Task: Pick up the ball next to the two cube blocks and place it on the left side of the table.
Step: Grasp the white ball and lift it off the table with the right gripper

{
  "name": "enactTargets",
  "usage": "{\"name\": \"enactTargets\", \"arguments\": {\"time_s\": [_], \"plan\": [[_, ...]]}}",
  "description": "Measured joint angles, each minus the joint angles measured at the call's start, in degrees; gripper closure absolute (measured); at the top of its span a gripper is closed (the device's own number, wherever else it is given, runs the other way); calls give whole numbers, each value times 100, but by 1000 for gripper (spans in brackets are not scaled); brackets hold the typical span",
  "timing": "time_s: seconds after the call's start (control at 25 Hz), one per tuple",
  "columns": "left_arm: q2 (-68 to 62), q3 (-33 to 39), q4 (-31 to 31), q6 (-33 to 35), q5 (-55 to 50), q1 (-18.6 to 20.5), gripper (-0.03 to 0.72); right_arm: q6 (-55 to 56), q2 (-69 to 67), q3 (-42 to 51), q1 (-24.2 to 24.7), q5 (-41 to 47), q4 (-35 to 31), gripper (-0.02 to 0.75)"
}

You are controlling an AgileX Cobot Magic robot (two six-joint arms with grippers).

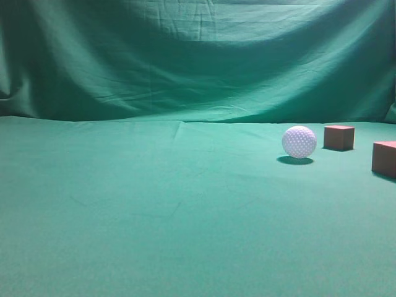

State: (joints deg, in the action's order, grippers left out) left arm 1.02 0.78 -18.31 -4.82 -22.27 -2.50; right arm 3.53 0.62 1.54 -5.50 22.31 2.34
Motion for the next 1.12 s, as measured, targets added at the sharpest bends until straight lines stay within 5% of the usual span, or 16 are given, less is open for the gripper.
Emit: {"name": "enactTargets", "arguments": {"time_s": [0.84,1.12], "plan": [[0,0,0,0,0,0,688,-101,0,0,0,-56,57,738],[0,0,0,0,0,0,688,-134,0,10,0,-2132,-584,738]]}}
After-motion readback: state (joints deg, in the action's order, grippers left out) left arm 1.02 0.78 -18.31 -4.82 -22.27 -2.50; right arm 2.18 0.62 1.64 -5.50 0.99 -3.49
